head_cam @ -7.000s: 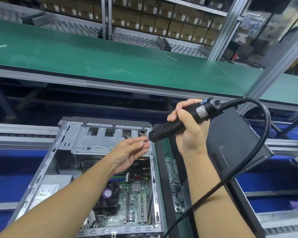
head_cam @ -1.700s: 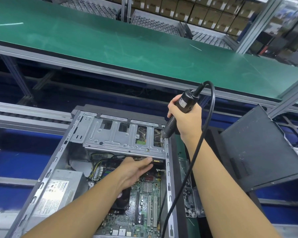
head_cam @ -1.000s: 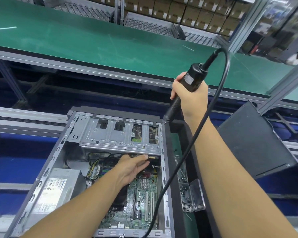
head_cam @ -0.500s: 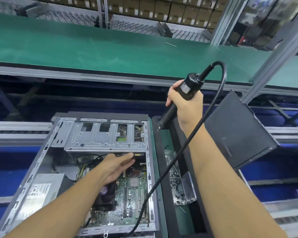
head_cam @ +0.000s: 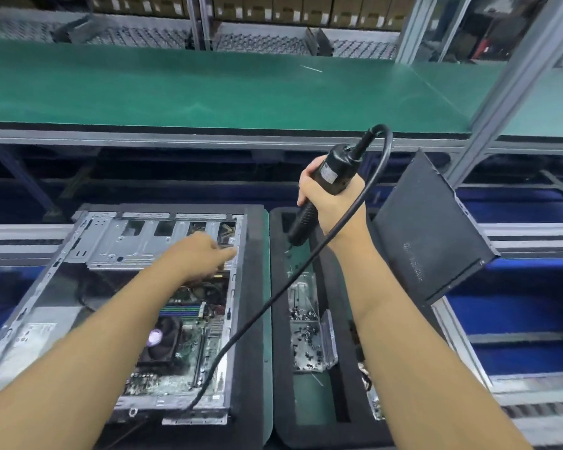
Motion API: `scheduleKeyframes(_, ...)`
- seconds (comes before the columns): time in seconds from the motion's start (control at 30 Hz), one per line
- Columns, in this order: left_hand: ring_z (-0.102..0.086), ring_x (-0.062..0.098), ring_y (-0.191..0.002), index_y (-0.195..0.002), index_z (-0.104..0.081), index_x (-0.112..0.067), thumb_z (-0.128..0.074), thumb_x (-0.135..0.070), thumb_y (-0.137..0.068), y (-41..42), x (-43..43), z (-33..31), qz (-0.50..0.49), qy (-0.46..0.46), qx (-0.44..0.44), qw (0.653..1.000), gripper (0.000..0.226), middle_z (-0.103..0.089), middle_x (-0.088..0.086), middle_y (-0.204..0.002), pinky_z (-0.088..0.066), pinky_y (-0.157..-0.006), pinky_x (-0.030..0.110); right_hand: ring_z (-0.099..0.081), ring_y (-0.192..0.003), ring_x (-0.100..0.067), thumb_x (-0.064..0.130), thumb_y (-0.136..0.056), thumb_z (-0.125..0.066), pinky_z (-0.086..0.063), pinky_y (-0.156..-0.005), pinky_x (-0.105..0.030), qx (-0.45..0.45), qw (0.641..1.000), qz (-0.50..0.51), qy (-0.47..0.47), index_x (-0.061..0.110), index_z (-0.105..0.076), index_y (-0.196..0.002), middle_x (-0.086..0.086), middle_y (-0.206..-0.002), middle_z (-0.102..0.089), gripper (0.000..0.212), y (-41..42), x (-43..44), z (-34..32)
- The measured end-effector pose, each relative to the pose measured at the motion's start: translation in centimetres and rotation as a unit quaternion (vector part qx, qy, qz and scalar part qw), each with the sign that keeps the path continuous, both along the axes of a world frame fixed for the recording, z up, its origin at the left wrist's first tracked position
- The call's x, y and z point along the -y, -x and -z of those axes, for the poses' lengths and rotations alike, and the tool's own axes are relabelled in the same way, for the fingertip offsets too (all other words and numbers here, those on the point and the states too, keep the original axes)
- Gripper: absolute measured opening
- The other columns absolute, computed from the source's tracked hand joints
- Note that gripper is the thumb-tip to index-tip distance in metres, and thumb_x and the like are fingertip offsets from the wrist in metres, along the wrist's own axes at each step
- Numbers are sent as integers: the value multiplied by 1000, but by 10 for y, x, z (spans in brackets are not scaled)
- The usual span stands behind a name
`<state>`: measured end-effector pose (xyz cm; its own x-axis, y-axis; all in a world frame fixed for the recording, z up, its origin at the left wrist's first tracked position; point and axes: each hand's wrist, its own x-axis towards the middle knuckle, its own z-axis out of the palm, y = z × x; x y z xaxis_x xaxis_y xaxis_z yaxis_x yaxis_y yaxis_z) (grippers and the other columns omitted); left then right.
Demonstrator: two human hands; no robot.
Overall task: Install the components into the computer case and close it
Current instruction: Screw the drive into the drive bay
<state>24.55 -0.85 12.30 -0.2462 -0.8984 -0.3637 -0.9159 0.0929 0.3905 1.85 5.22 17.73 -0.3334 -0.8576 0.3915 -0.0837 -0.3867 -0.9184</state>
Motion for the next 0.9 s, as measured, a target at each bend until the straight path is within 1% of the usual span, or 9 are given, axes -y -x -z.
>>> scheduleKeyframes(0.1, -56, 18, -55, -73, -68, -6, -55, -51, -94, 43, -12, 10, 28, -10, -9, 1000, 51, -66, 4, -61, -44, -62, 27, -58, -60, -22, 1, -84, -67, -54, -64, -31, 37, 999, -7, -6, 19, -64, -84, -6, -72, -62, 19, 20, -13, 10)
scheduleKeyframes(0.23, -61, 17, -65, -64, -64, -16, -58, -47, -93, 93, -26, 33, 75, -31, 4, 997, 43, -64, -3, -59, -43, -62, 27, -56, -60, -24, -2, -85, -65, -53, -64, -34, 59, 998, -5, -6, 24, -65, -82, -8, -70, -61, 27, 45, -33, 26)
scheduleKeyframes(0.37, -62, 14, -54, -63, -68, -17, -64, -34, -91, 129, -42, 60, 103, -95, 4, 990, 33, -65, -8, -50, -48, -52, 24, -56, -61, -24, -5, -86, -65, -53, -65, -37, 68, 997, 4, -19, 22, -64, -82, -5, -70, -62, 27, 63, -50, 47)
scheduleKeyframes(0.43, -72, 26, -66, -75, -72, -8, -61, -19, -90, 144, -50, 81, 105, -148, -5, 983, 22, -73, 2, -63, -61, -62, 34, -56, -61, -25, -5, -85, -64, -53, -65, -37, 77, 997, 6, -26, 22, -65, -81, -6, -69, -62, 27, 69, -57, 59)
scheduleKeyframes(0.53, -74, 31, -75, -86, -69, -3, -56, -7, -89, 159, -60, 114, 95, -203, 5, 974, 14, -75, 15, -78, -62, -65, 39, -56, -60, -26, -4, -85, -65, -52, -66, -35, 94, 995, 11, -36, 25, -66, -79, -8, -68, -60, 29, 76, -63, 75)
scheduleKeyframes(0.63, -68, 21, -74, -89, -73, -14, -56, -5, -87, 168, -66, 142, 141, -188, 45, 971, 19, -75, 8, -89, -55, -72, 24, -56, -59, -26, -1, -85, -64, -52, -66, -36, 95, 995, 10, -35, 28, -66, -79, -7, -66, -60, 29, 80, -65, 92)
scheduleKeyframes(0.73, -64, 17, -90, -102, -74, -20, -56, -7, -86, 177, -75, 167, 180, -152, 64, 970, 27, -72, 0, -105, -39, -73, 14, -57, -60, -25, 1, -84, -64, -52, -67, -37, 101, 994, 6, -38, 27, -65, -83, -5, -67, -61, 26, 83, -69, 109)
scheduleKeyframes(0.8, -65, 24, -101, -105, -74, -15, -56, -7, -89, 182, -83, 187, 182, -129, 66, 973, 25, -71, 5, -109, -45, -83, 20, -59, -60, -25, 0, -84, -64, -53, -68, -36, 103, 994, 4, -45, 23, -65, -84, -4, -69, -62, 23, 86, -72, 119)
scheduleKeyframes(0.9, -66, 34, -99, -101, -73, -3, -51, 1, -88, 188, -93, 212, 108, -103, 38, 988, 26, -71, 18, -104, -53, -87, 35, -58, -60, -27, 1, -83, -66, -52, -67, -37, 121, 992, 9, -46, 27, -66, -83, -6, -71, -62, 25, 92, -79, 130)
